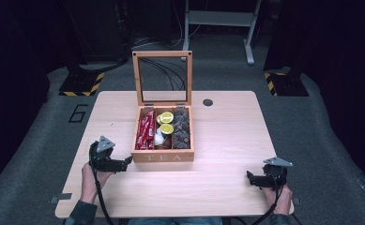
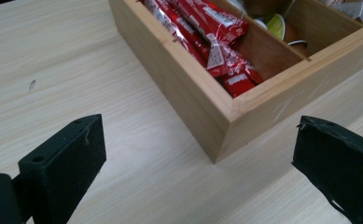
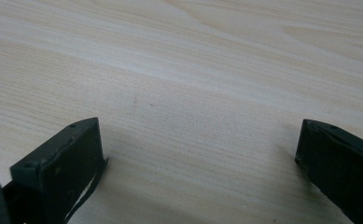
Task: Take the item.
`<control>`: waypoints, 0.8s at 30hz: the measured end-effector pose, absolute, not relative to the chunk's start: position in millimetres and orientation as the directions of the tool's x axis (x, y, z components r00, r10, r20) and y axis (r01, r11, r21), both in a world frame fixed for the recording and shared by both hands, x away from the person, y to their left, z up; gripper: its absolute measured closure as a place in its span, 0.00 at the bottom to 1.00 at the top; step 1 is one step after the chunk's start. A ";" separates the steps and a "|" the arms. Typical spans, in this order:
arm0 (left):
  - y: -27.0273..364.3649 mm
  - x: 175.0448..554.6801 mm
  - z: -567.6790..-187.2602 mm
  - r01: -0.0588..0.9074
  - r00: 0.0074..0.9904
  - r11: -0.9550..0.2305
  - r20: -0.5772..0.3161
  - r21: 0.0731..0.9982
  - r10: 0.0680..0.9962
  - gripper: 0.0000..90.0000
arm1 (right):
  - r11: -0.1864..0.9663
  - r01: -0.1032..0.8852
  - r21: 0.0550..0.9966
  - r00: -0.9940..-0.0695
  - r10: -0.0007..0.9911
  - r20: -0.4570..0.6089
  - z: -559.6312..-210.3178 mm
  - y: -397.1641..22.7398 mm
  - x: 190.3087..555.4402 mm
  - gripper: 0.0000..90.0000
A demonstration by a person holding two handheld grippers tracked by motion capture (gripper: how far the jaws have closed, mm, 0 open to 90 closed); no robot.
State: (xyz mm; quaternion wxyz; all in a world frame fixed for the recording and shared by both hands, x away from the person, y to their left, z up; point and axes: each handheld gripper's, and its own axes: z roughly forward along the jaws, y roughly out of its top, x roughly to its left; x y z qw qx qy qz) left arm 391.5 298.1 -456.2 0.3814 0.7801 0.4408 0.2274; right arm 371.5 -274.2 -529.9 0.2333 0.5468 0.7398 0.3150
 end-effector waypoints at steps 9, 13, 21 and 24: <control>284.2 405.8 -447.0 0.494 0.543 -0.342 0.023 0.800 0.839 0.03 | 0.201 0.664 0.721 -0.291 0.957 0.001 -529.8 -274.1 371.5 0.00; 277.8 411.0 -443.1 0.485 0.560 -0.346 0.019 0.803 0.828 0.03 | 0.202 0.663 0.720 -0.292 0.956 0.000 -529.8 -274.2 371.5 0.00; 260.0 426.5 -433.6 0.463 0.604 -0.373 0.022 0.804 0.797 0.04 | 0.202 0.664 0.720 -0.291 0.957 0.001 -529.9 -274.2 371.4 0.00; 252.9 431.9 -431.7 0.456 0.619 -0.381 0.021 0.804 0.785 0.04 | 0.203 0.663 0.720 -0.292 0.956 0.000 -529.9 -274.3 371.6 0.00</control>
